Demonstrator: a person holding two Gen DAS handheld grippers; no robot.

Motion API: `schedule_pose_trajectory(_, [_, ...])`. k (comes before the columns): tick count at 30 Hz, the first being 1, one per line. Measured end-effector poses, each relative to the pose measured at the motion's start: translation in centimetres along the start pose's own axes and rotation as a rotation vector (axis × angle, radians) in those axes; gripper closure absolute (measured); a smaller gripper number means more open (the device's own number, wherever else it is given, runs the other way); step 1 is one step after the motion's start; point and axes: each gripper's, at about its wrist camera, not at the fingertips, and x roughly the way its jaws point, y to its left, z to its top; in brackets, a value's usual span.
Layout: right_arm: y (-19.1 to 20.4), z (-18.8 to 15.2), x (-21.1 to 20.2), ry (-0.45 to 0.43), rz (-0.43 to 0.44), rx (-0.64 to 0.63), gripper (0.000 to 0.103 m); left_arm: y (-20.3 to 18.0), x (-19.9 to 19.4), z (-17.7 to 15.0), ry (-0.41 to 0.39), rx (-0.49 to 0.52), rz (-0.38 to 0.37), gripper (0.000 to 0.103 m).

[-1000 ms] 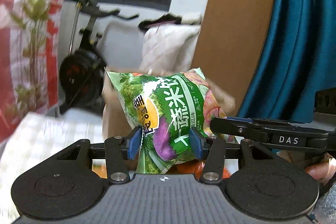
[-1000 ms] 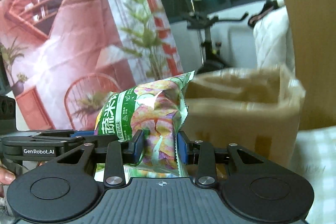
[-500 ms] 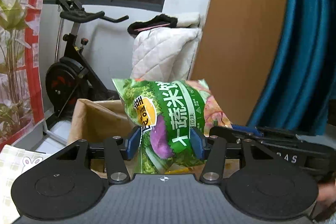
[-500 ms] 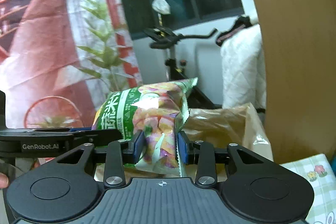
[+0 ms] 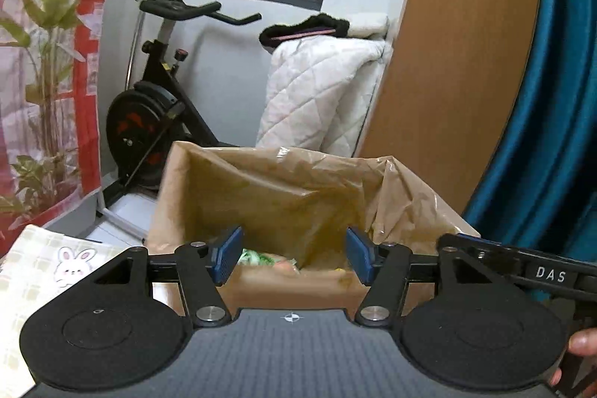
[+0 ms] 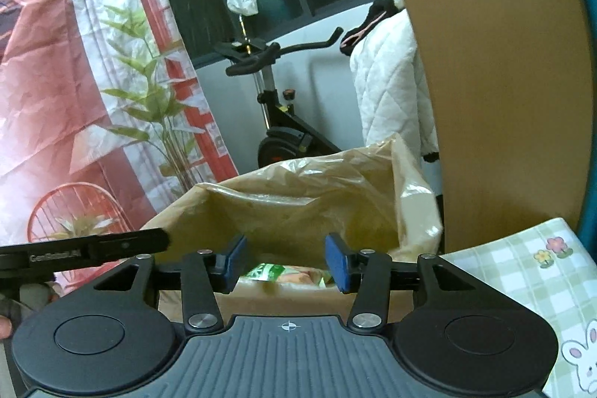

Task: Organize snacks
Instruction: 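Lower the right gripper onto the bread packet and close it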

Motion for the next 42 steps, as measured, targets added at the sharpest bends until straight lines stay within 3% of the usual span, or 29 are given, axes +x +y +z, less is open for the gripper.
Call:
schedule_pose_trajectory(7, [0.7, -3.7, -4.0, -0.002, -0.01, -0.104, 0.057, 0.9, -4.1, -2.8, -0.011, 0.014, 0.02, 0.04])
schedule_pose_trajectory(11, [0.6, -6.3, -5.0, 0.028, -0.025, -0.087, 0.05, 1.8, -5.5, -5.0, 0.004, 0.011, 0.058, 0.04])
schedule_pose_trajectory(14, [0.3, -8.3, -5.1, 0.063, -0.045, -0.071, 0.045, 3.3, -5.8, -6.4, 0.032, -0.036, 0.077, 0.04])
schedule_pose_trajectory(18, [-0.2, -10.5, -5.0, 0.115, -0.092, -0.07, 0.045, 5.0, -6.3, -8.2, 0.062, -0.094, 0.114, 0.04])
schedule_pose_trajectory(25, [0.2, -13.5, -5.6, 0.19, -0.099, -0.061, 0.045, 5.6, -6.9, -11.4, 0.134, -0.143, 0.119, 0.04])
schedule_pose_trajectory(30, [1.7, -16.0, -6.4, 0.291, -0.088, -0.07, 0.038, 4.5, -7.3, -13.8, 0.189, -0.143, 0.086, 0.04])
schedule_pose_trajectory(37, [4.7, -19.3, -6.2, 0.468, -0.053, -0.034, 0.012, 3.8, -8.0, -16.7, 0.243, -0.126, 0.087, 0.04])
schedule_pose_trajectory(42, [6.8, -20.7, -4.8, 0.567, -0.034, -0.045, 0.011, 4.1, -8.6, -17.5, 0.243, -0.127, 0.102, 0.04])
